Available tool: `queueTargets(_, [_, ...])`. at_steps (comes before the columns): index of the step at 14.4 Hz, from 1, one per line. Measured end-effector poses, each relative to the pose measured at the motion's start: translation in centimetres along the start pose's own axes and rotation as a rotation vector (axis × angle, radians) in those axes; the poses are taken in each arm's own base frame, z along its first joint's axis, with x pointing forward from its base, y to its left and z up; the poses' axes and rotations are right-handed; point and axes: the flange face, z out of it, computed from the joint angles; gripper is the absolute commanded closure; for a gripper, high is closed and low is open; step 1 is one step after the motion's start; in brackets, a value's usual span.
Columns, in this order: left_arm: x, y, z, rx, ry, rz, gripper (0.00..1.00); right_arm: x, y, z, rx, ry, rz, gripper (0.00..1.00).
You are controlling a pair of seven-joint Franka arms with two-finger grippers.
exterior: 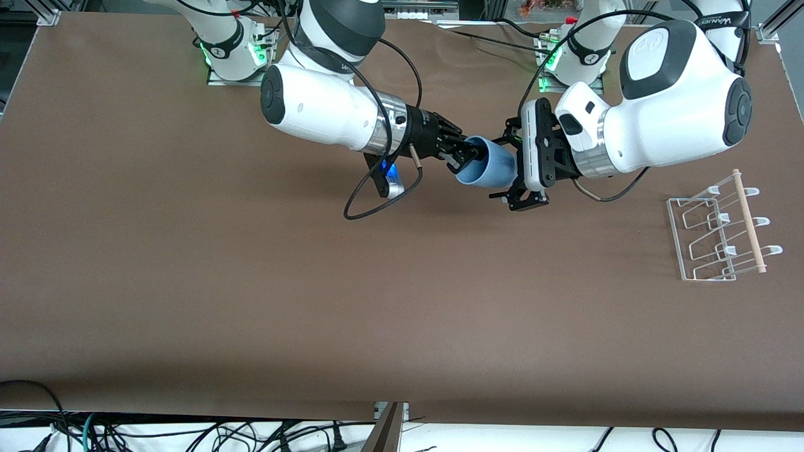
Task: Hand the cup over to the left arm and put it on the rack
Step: 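Close the left gripper on the cup's base beside the right gripper, then open the right gripper and withdraw it while the left gripper holds the cup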
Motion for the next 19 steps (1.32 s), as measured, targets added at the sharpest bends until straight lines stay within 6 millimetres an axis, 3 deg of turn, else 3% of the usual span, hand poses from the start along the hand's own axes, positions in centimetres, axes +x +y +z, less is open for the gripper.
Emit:
queueTargets(1, [-0.1, 0.0, 0.0, -0.001, 0.000, 0.015, 0.80, 0.0, 0.0, 0.0, 0.000, 0.000, 0.000, 1.00])
queueTargets(2, [-0.2, 0.0, 0.1, -0.002, -0.001, 0.023, 0.90, 0.0, 0.0, 0.0, 0.001, 0.000, 0.000, 1.00])
queueTargets(8, [-0.5, 0.0, 0.4, -0.009, -0.003, 0.019, 0.94, 0.0, 0.0, 0.1, 0.002, -0.004, 0.008, 1.00])
queueTargets(10, [-0.5, -0.1, 0.4, -0.009, -0.003, 0.019, 0.94, 0.0, 0.0, 0.1, 0.002, -0.004, 0.008, 0.64])
queueTargets(11, [-0.5, -0.1, 0.4, -0.009, -0.003, 0.018, 0.94, 0.0, 0.0, 0.0, 0.004, -0.003, 0.006, 0.35])
queueTargets(12, [-0.5, -0.1, 0.5, -0.010, -0.004, 0.018, 0.94, 0.1, -0.1, -0.1, 0.008, -0.001, -0.002, 0.13])
queueTargets(13, [-0.5, -0.1, 0.5, -0.010, -0.004, 0.017, 0.94, 0.3, -0.2, -0.3, 0.010, 0.001, -0.014, 0.02])
queueTargets(19, [-0.8, -0.2, 0.4, -0.014, -0.006, -0.003, 0.94, 3.0, -1.2, -2.9, -0.007, 0.009, -0.007, 0.01])
